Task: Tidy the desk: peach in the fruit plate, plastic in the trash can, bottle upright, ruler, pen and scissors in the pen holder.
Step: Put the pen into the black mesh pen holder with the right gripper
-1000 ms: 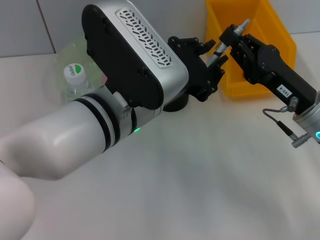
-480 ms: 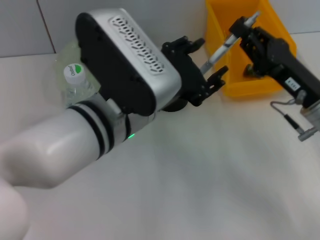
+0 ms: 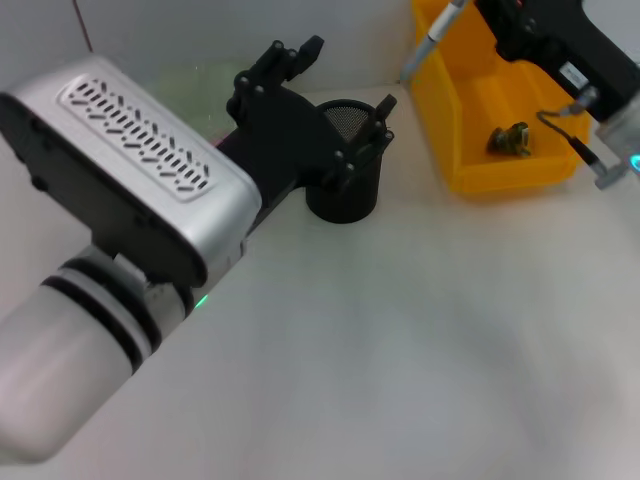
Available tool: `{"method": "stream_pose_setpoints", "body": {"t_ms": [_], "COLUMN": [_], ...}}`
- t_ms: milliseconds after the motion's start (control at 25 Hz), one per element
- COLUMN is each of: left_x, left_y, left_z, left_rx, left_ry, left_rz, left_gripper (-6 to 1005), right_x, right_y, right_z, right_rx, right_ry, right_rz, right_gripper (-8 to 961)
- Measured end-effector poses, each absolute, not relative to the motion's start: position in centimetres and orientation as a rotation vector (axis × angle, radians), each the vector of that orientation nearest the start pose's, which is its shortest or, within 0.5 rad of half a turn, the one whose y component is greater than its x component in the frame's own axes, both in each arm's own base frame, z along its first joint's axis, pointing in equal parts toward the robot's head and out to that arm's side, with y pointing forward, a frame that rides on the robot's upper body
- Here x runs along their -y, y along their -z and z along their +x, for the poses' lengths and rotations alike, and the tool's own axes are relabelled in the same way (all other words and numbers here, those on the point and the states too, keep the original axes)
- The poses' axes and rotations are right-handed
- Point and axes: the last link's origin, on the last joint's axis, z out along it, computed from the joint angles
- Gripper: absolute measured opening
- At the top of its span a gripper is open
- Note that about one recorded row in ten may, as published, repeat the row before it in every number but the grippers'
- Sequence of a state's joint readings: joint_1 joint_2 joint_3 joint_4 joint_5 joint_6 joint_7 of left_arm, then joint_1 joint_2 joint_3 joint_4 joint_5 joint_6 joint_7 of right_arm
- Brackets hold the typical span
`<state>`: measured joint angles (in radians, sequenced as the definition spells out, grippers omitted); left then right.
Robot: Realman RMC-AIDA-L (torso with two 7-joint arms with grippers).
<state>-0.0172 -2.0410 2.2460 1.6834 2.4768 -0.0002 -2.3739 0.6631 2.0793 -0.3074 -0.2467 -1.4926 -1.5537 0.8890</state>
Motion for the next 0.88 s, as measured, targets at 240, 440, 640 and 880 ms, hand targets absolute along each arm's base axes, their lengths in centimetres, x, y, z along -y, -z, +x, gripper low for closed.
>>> {"method": "stream_pose_setpoints", "body": {"t_ms": [240, 440, 640, 880], "left_x": [-26.6, -26.3, -25.9, -27.2], "left_y": [5.1, 4.8, 3.5, 0.7], "left_z": [-9.1, -9.0, -8.3, -7.4], "left_rx": [0.043, 0.063, 0.143, 0.256], "left_ry": [0.624, 0.631, 0.657, 0.705], "left_rz": [-2.168, -2.197, -2.294, -2.506], "left_gripper": [754, 753, 752, 751], "right_x": [-38.8, -39.3, -39.6, -40.0], "right_y": [-2.8, -2.6, -2.4, -2.5], "right_z": [21.2, 20.5, 20.3, 20.3], "right_rx": [-0.344, -0.329, -0.326, -0.325], "right_ry": [-1.311, -1.288, -1.261, -1.242], "right_rz": [-2.022, -2.062, -2.092, -2.091], "right_gripper": [138, 138, 138, 138]}}
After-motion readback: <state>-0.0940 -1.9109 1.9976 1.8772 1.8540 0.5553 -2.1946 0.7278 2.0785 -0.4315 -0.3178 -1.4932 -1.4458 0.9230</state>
